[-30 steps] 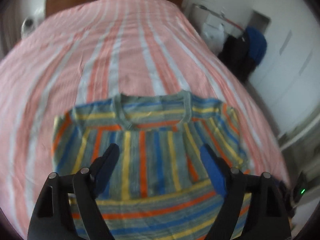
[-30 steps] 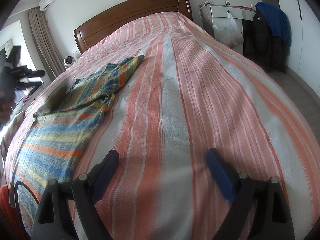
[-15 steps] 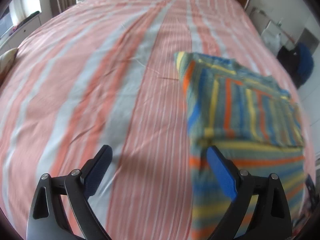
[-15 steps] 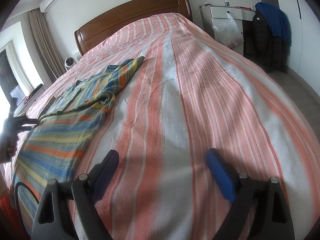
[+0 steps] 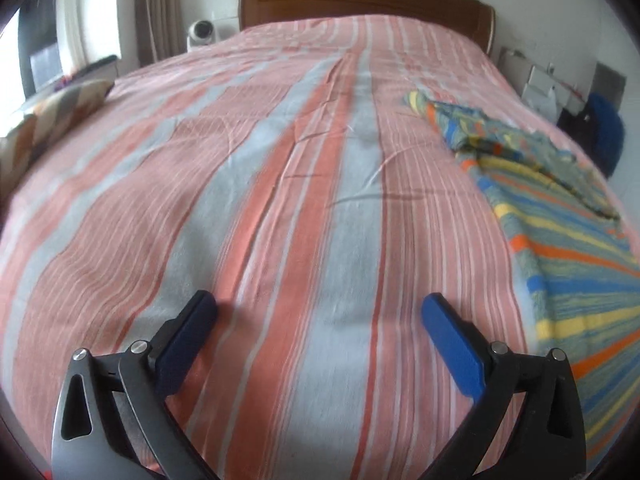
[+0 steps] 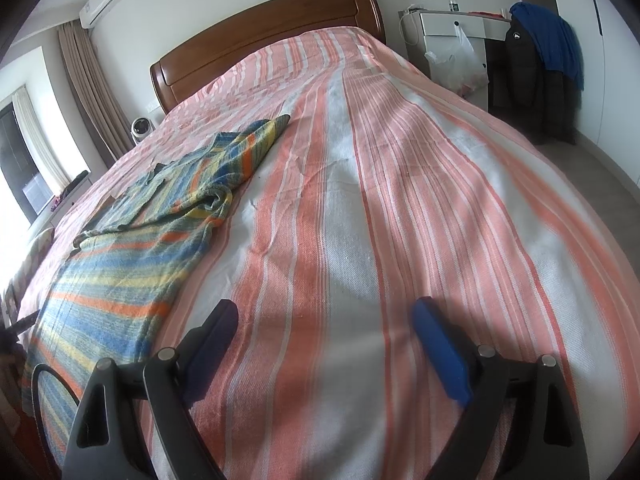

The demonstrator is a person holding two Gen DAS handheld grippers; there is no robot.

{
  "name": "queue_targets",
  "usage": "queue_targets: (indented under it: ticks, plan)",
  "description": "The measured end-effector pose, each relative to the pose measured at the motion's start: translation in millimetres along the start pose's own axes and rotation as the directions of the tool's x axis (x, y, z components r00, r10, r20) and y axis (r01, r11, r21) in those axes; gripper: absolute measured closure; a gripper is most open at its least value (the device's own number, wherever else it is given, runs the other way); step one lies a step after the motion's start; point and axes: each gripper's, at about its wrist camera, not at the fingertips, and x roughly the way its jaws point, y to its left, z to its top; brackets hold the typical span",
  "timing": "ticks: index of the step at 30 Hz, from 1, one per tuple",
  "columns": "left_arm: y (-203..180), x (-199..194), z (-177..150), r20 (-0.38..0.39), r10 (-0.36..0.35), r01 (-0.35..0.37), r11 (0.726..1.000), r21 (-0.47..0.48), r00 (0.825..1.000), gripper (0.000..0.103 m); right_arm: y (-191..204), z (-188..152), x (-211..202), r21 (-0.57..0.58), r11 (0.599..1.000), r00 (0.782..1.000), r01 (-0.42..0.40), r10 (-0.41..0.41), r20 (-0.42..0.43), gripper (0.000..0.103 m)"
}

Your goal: Fold small clothes

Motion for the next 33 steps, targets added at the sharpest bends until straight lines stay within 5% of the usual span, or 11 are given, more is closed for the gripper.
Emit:
queue_targets:
  ticks: [33]
  plan:
    - [3.6,-1.6,-3.1,0.025,0.007,-0.007,1.000,0.004,1.000,0.000,-0.8,-0.8,-1.0,0.004,1.000,1.000,-0.005,0.005,0.007,0.014]
